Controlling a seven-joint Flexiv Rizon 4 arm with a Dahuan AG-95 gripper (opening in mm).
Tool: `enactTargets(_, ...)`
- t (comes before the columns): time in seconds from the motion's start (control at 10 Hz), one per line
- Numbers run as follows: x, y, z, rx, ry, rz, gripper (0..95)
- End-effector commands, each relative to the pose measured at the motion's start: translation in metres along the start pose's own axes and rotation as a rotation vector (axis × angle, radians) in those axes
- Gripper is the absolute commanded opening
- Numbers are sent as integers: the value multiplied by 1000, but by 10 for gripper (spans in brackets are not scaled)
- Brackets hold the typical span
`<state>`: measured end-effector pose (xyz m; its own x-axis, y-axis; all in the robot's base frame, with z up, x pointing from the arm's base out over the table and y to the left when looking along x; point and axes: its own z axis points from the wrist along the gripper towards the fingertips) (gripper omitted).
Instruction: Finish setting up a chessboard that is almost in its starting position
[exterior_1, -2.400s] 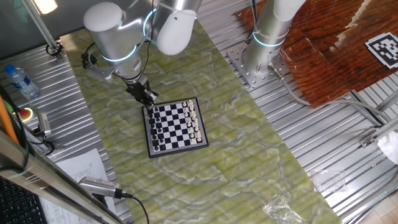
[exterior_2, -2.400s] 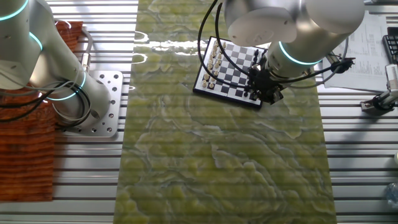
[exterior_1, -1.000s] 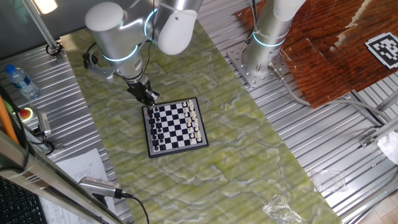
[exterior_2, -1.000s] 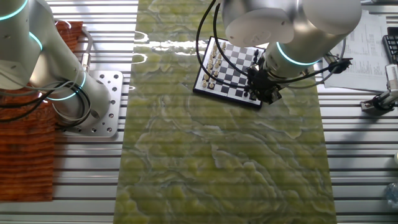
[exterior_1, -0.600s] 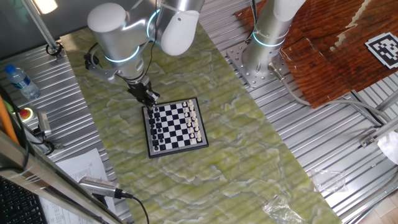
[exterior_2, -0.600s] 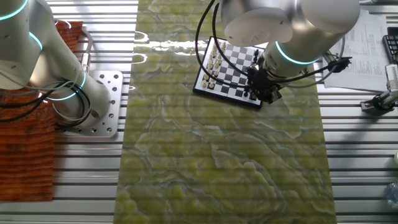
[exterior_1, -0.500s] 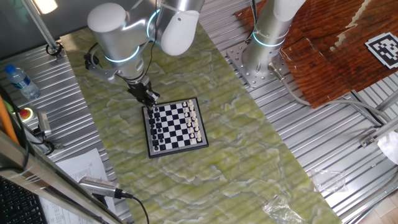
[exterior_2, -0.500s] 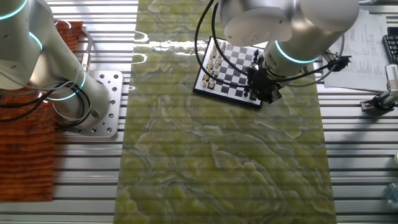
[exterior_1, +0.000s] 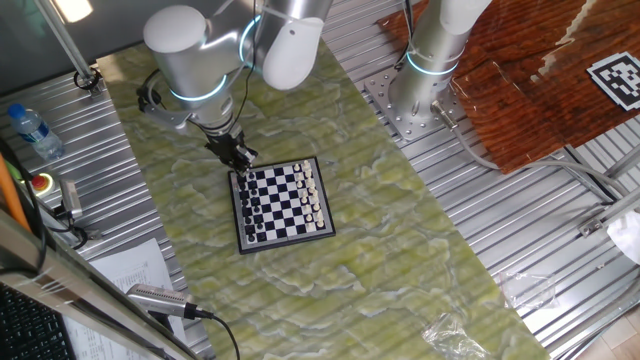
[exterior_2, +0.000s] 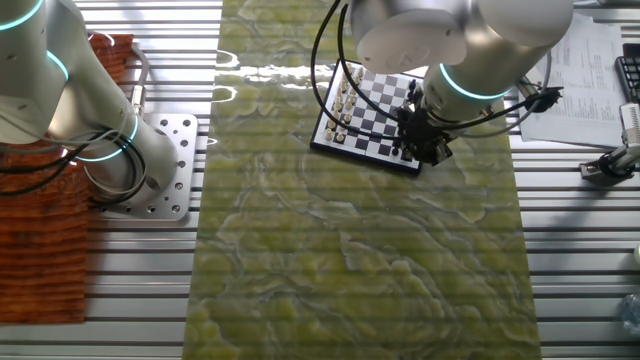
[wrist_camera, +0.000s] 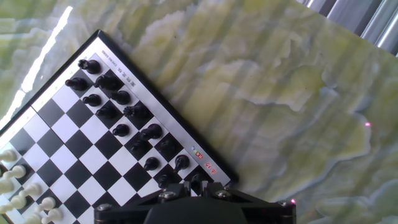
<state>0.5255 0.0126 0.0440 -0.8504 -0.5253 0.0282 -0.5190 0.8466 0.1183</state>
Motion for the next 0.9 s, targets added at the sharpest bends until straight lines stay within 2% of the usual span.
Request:
enactTargets(0.1, 0, 0, 0, 1, -1, -7, 0)
enactTargets(0.5, 0, -1, 0, 0, -1, -14, 0)
enactTargets(0.6, 0, -1, 0, 0, -1, -15, 190)
enactTargets(0.9, 0, -1, 0, -1, -2, -17, 190)
